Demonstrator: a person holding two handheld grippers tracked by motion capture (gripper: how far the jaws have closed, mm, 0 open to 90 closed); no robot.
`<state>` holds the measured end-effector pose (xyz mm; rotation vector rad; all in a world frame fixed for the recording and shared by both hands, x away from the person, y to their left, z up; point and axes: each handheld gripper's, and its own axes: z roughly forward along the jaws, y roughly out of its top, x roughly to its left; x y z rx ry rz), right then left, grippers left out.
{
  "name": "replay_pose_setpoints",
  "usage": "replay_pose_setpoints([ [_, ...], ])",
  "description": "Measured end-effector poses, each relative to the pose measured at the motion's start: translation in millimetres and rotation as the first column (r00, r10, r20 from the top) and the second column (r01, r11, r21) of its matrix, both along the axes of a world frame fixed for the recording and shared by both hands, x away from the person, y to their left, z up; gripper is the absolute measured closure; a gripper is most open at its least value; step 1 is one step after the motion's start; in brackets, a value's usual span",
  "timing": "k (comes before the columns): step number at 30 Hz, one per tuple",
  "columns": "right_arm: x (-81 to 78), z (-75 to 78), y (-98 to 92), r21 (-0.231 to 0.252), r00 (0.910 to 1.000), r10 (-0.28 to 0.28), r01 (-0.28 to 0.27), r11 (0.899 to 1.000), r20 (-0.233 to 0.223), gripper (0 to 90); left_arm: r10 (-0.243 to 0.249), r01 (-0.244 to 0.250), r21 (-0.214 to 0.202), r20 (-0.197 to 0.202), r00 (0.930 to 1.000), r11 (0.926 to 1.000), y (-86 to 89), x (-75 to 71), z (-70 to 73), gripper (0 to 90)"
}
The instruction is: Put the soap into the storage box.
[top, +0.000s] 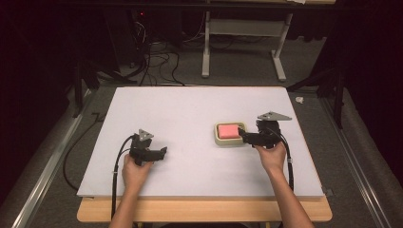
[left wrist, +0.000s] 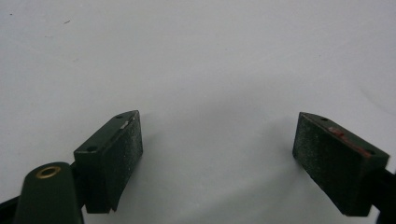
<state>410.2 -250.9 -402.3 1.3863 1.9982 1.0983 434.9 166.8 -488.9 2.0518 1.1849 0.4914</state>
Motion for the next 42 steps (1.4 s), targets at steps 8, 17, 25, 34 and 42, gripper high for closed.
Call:
replay_pose_setpoints([
  [8, -6.1, 0.6, -11.2, 0.009, 0.9998, -0.017, 0.017, 1.0, 0.007, 18.2, 0.001, -0.001, 0.001, 0.001, 1.0, 1.0, -0.2, -0.1, -0.1, 16.4],
  [17, -12.7, -1.1, -24.6, 0.02, 0.9993, -0.036, 0.036, 0.999, 0.011, 18.3, 0.001, -0.001, 0.002, 0.001, 1.0, 1.0, -0.2, -0.1, 0.0, 16.4],
  [25, -18.7, -1.0, -36.8, 0.035, 0.9979, -0.062, 0.062, 0.998, 0.017, 18.4, 0.001, -0.001, 0.002, 0.001, 1.0, 1.0, -0.2, -0.1, 0.0, 16.4],
  [34, -25.7, -2.2, -47.8, 0.039, 0.9965, -0.079, 0.078, 0.996, 0.028, 18.4, 0.001, -0.001, 0.003, 0.002, 1.0, 1.0, -0.3, -0.2, 0.0, 16.4],
  [42, -31.3, -6.2, -55.0, 0.05, 0.9955, -0.091, 0.089, 0.995, 0.026, 18.4, 0.001, -0.001, 0.003, 0.002, 1.0, 1.0, -0.3, -0.2, 0.0, 16.4],
])
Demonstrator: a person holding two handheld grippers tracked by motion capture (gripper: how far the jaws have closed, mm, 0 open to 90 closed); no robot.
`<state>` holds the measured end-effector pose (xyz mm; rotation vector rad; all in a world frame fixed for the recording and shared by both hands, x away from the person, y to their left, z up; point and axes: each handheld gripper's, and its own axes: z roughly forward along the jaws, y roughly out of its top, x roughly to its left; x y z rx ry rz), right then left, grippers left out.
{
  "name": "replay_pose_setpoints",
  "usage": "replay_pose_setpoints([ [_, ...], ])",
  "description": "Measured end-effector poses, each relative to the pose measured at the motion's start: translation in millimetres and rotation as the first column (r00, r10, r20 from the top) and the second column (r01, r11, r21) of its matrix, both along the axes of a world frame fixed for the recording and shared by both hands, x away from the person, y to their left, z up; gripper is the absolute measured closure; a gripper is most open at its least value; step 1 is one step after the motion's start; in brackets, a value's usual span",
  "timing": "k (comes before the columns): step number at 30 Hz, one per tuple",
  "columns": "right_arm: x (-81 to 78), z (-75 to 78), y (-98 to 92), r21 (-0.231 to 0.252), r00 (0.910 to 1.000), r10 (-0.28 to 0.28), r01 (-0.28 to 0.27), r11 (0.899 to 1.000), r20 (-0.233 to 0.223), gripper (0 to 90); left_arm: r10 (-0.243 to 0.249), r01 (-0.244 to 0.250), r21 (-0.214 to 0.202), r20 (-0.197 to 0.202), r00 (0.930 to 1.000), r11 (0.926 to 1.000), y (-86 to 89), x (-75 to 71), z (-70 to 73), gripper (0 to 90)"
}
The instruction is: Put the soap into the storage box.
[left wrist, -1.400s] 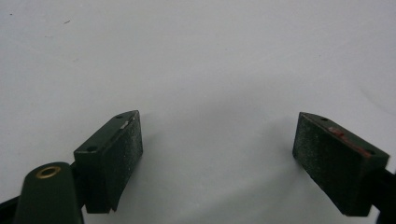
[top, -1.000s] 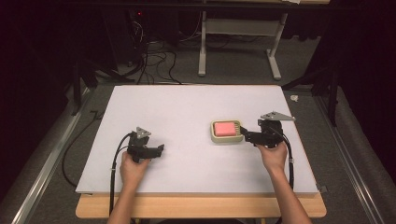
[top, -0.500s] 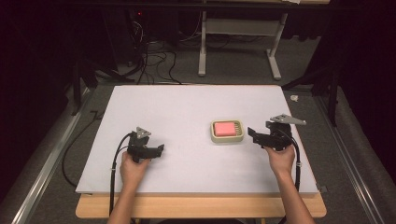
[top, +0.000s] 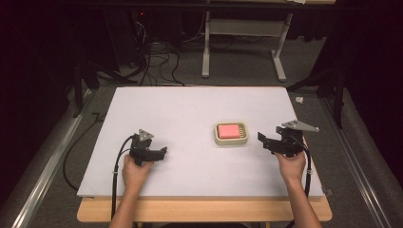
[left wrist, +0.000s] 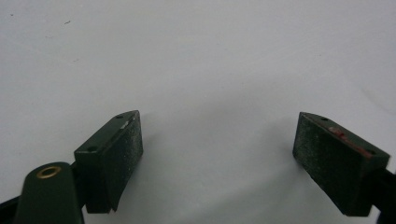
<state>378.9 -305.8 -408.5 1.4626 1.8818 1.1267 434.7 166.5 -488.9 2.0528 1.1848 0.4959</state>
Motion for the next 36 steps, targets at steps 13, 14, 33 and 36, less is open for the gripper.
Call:
replay_pose_setpoints([
  [13, -10.3, -5.6, -7.3, 0.016, 1.0, -0.004, 0.004, 1.0, 0.004, 18.4, 0.0, 0.0, 0.001, 0.0, 1.0, 1.0, 0.0, 0.0, 0.0, 16.4],
  [14, -10.9, -6.1, -7.8, 0.013, 1.0, -0.004, 0.004, 1.0, 0.004, 18.5, 0.0, 0.0, 0.001, 0.0, 1.0, 1.0, 0.0, 0.0, 0.0, 16.4],
  [33, -21.1, -16.0, -15.5, 0.031, 0.9997, -0.02, 0.02, 0.999, -0.011, 18.7, 0.0, 0.0, 0.001, 0.0, 1.0, 1.0, 0.0, 0.0, 0.0, 16.4],
  [36, -22.6, -17.1, -16.6, 0.031, 0.9997, -0.02, 0.021, 0.999, -0.011, 18.7, 0.0, 0.0, 0.0, 0.0, 1.0, 1.0, 0.0, 0.0, 0.0, 16.4],
])
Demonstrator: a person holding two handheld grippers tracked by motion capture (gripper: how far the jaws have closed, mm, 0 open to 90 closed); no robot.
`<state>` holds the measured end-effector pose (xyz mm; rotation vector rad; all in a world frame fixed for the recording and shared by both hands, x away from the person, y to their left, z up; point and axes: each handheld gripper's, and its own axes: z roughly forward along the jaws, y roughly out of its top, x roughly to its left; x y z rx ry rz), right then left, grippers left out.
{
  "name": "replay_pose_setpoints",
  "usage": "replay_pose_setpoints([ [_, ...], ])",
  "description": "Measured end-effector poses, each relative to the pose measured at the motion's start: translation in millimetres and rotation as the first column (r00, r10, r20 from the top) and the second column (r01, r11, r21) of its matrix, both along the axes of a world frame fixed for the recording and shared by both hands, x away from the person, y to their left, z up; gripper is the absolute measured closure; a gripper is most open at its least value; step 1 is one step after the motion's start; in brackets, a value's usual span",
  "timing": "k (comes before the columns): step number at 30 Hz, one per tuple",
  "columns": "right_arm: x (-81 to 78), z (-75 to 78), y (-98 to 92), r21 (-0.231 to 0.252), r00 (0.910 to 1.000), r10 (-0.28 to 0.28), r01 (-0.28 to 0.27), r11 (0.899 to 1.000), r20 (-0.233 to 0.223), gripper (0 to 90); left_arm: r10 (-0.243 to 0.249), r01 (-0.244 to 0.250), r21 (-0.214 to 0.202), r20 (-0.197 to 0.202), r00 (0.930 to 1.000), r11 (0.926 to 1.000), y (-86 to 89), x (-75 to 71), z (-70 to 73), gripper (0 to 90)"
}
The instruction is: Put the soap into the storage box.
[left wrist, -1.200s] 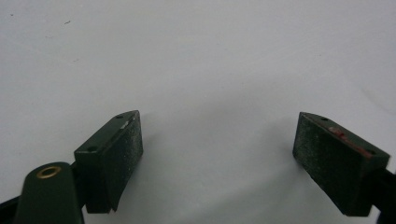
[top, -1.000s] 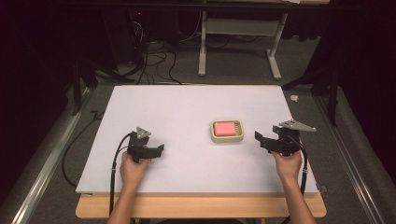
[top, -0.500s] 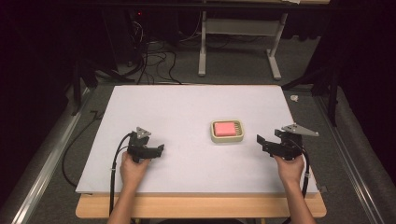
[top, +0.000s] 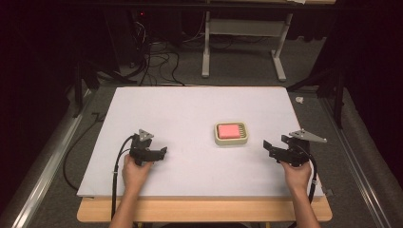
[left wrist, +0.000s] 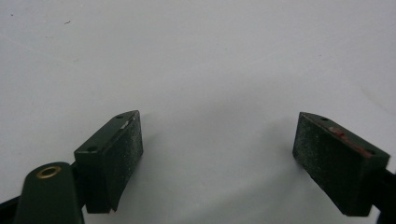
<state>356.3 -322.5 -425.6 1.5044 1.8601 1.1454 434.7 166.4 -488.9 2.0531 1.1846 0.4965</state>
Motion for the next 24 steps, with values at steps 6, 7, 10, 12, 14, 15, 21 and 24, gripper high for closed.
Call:
replay_pose_setpoints([
  [6, -2.8, -3.7, -1.8, 0.003, 1.0, -0.002, 0.002, 1.0, -0.005, 18.7, 0.0, 0.0, 0.0, 0.0, 1.0, 1.0, 0.0, 0.0, 0.0, 16.4],
  [7, -3.3, -4.6, -2.1, 0.003, 1.0, -0.001, 0.001, 1.0, -0.01, 18.8, 0.0, 0.0, 0.0, 0.0, 1.0, 1.0, 0.0, 0.0, 0.0, 16.4],
  [10, -4.0, -8.0, -2.6, 0.009, 0.9998, 0.002, -0.001, 1.0, -0.02, 18.8, 0.0, 0.0, 0.001, 0.0, 1.0, 1.0, 0.0, 0.0, 0.0, 16.4],
  [12, -4.5, -10.5, -2.9, 0.009, 0.9997, 0.006, -0.005, 1.0, -0.024, 18.8, 0.0, 0.0, 0.001, 0.0, 1.0, 1.0, 0.0, -0.1, 0.0, 16.4],
  [14, -5.2, -12.5, -3.0, 0.011, 0.9996, 0.006, -0.005, 1.0, -0.029, 18.9, 0.0, 0.0, 0.001, 0.0, 1.0, 1.0, 0.0, -0.1, 0.0, 16.4],
  [15, -5.6, -13.4, -2.8, 0.013, 0.9995, 0.003, -0.002, 1.0, -0.031, 18.9, 0.0, 0.0, 0.001, 0.0, 1.0, 1.0, 0.0, 0.0, 0.0, 16.4],
  [21, -7.6, -17.7, -2.2, 0.014, 0.9991, 0.006, -0.005, 1.0, -0.041, 19.0, 0.0, 0.0, 0.001, 0.0, 1.0, 1.0, 0.0, 0.0, 0.0, 16.4],
  [24, -8.3, -20.8, -1.4, 0.016, 0.9987, 0.007, -0.006, 1.0, -0.05, 19.0, 0.0, 0.0, 0.0, 0.0, 1.0, 1.0, 0.0, 0.0, 0.0, 16.4],
])
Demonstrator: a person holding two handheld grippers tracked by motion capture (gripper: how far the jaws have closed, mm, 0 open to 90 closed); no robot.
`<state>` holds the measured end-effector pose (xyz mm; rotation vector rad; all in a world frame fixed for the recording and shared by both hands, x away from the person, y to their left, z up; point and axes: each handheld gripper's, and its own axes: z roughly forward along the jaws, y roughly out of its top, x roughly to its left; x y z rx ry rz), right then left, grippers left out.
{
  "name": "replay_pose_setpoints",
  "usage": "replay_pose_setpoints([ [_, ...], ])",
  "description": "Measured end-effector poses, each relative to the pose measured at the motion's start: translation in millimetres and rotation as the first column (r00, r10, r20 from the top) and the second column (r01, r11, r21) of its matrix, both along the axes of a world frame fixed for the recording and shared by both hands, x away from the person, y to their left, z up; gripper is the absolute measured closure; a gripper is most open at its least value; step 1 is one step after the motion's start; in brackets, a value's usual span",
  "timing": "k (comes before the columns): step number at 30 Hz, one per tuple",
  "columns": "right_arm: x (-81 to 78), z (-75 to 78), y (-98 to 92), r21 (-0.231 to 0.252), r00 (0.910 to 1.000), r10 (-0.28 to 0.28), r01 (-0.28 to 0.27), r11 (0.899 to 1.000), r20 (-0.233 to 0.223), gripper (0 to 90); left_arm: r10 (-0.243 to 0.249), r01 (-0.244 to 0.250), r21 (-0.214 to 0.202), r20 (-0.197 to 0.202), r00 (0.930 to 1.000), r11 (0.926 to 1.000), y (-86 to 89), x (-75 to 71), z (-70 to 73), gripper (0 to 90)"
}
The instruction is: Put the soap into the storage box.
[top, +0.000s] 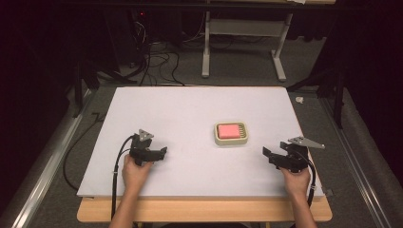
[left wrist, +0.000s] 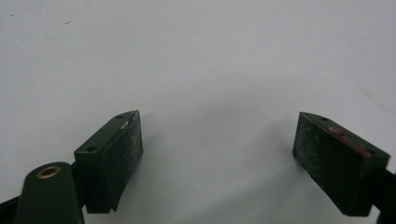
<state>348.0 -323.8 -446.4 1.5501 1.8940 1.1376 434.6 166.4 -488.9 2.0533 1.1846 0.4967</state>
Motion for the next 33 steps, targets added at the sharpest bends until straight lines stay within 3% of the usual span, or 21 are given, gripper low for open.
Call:
replay_pose_setpoints([
  [18, -0.7, -17.1, 6.6, -0.025, 0.9992, 0.013, -0.013, 1.0, -0.038, 19.2, 0.0, 0.0, 0.0, 0.0, 1.0, 1.0, 0.0, 0.0, 0.0, 16.4],
  [33, 5.0, -25.7, 10.7, -0.083, 0.9975, -0.011, 0.006, 0.997, -0.07, 20.3, 0.0, 0.0, 0.0, 0.0, 1.0, 1.0, 0.0, 0.0, 0.0, 16.4],
])
